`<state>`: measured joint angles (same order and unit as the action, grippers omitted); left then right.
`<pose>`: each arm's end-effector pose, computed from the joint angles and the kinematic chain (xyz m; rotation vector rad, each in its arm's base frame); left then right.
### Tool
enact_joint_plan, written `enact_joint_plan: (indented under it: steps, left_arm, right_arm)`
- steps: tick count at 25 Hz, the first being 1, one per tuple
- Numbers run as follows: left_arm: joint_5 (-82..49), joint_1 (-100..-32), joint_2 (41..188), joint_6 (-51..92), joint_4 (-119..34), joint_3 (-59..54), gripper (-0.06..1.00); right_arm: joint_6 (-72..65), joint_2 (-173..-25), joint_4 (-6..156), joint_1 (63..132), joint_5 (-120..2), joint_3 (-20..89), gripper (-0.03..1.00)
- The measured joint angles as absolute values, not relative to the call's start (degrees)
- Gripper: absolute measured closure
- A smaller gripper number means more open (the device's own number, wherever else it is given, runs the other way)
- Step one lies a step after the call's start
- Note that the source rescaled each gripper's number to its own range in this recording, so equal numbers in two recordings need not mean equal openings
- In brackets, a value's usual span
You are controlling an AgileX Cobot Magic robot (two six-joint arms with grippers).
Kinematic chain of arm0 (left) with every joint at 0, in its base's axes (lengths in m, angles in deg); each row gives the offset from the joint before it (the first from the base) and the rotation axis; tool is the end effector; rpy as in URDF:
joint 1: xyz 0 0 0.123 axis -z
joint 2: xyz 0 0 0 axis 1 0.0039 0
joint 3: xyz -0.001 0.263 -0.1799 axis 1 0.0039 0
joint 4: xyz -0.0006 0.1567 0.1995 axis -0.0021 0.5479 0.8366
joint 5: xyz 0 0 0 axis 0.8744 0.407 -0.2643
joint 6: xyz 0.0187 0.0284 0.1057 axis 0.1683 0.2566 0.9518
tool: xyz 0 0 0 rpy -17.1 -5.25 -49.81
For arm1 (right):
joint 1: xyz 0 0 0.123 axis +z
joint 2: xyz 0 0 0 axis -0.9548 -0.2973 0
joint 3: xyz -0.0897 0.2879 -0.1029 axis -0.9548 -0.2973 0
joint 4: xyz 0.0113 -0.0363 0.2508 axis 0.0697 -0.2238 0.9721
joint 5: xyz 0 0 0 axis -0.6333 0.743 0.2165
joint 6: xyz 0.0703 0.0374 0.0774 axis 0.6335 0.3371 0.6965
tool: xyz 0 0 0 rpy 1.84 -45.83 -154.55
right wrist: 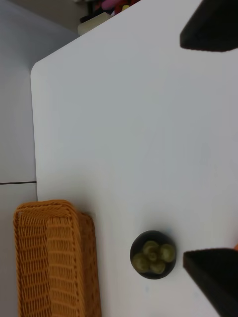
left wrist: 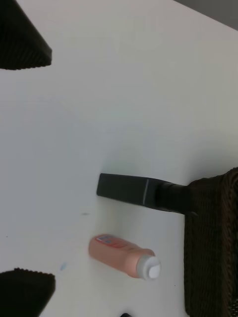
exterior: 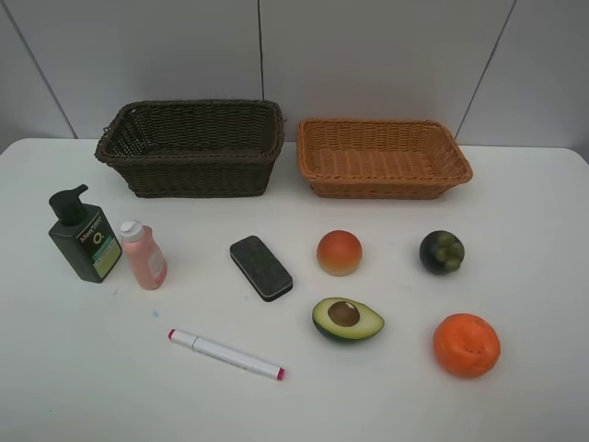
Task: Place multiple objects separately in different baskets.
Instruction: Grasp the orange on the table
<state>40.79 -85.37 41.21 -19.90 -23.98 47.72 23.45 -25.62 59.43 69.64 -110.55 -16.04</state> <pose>-0.0205 0.0099 0.2711 -0.0460 2.0393 -0.0201 -0.0227 -0.0124 0.2748 0.1343 2.0156 -0.1550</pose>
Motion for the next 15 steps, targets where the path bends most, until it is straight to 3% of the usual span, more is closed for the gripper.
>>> enact_joint_plan:
  steps: [7, 15]
  left_arm:
    - [40.79, -85.37, 41.21, -19.9, -23.98, 47.72, -0.06]
    - [40.79, -85.37, 41.21, -19.9, -23.98, 47.72, -0.06]
  right_arm:
    - [23.45, -27.84, 59.43, 69.64, -110.55, -14.86, -0.03]
    - [23.39, -55.92, 60.69, 69.64, -112.69, -3.17, -0.03]
